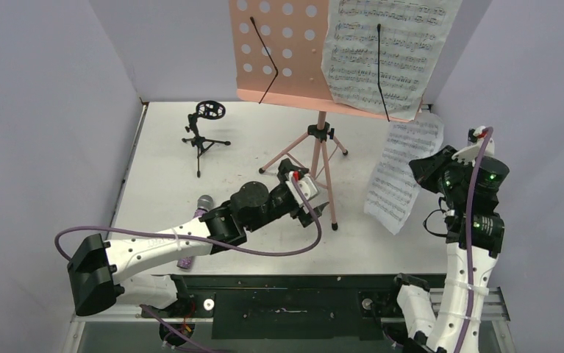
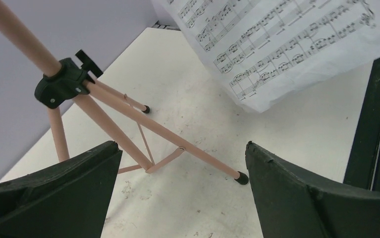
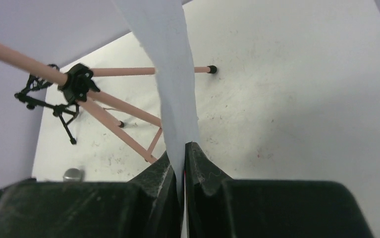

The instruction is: Set up the instrument practice props

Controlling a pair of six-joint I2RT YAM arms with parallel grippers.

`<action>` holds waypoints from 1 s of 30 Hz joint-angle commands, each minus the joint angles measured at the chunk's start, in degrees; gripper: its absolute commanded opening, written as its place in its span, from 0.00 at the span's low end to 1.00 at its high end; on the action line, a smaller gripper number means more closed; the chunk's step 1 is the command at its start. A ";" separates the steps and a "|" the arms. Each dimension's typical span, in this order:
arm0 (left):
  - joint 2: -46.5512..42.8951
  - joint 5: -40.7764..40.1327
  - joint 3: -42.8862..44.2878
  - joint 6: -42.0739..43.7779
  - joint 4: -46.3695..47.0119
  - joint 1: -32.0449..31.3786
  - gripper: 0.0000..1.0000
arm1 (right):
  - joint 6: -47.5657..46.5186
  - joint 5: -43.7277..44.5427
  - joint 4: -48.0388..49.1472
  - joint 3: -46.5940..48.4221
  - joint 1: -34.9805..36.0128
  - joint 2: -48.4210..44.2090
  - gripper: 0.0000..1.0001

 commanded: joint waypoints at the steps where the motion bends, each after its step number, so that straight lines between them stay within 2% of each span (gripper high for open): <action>1: -1.19 -0.87 -0.08 -8.56 6.90 2.69 0.97 | -12.70 -6.70 5.63 0.08 1.52 -3.95 0.05; 8: -3.03 -2.39 -2.13 -13.32 12.79 8.14 0.97 | -20.60 -15.22 2.74 0.27 3.24 -2.50 0.05; 16: -5.33 -2.18 -3.77 -15.77 12.12 13.26 0.97 | -27.15 -19.64 -1.43 2.62 7.23 0.42 0.05; 24: -7.91 -0.24 -6.33 -19.95 11.90 20.58 0.97 | -31.96 -23.88 1.11 3.62 11.19 1.05 0.05; 30: -8.74 3.33 -7.15 -21.00 12.98 22.95 0.97 | -27.59 -31.24 12.04 1.66 11.49 -0.82 0.05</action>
